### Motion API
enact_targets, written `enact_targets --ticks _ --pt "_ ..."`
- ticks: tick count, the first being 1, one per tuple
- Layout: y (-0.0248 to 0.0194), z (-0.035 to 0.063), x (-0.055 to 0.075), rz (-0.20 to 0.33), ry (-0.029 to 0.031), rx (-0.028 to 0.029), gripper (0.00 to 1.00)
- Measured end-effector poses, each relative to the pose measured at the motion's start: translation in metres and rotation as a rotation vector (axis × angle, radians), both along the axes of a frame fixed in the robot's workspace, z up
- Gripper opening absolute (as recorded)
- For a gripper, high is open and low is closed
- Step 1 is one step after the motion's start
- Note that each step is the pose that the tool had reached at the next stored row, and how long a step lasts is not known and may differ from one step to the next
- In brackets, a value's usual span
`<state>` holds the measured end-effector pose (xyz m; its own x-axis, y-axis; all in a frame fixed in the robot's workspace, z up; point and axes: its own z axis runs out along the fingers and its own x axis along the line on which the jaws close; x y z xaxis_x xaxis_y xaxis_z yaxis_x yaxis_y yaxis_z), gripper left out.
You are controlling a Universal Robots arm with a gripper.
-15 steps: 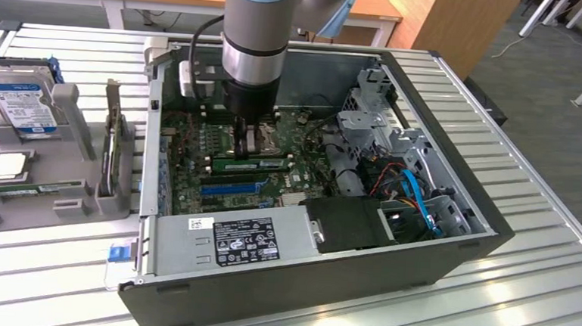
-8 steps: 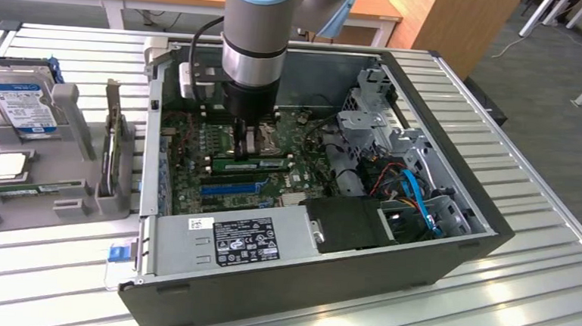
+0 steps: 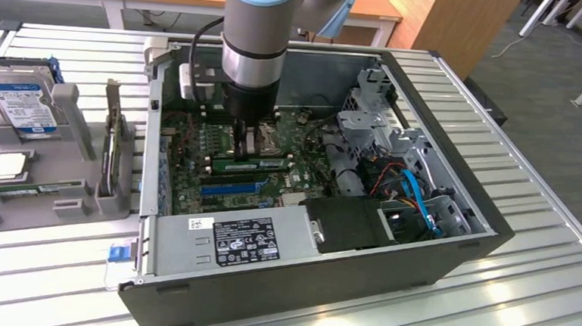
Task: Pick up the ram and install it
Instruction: 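Press down the ram until it locks into place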
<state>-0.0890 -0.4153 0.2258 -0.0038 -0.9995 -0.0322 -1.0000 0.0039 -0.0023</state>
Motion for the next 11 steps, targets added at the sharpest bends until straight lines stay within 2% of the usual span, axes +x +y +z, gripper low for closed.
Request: enact_targets --ticks 11 --pt "-0.0001 -0.0017 0.0 0.0 0.0001 0.0 0.1"
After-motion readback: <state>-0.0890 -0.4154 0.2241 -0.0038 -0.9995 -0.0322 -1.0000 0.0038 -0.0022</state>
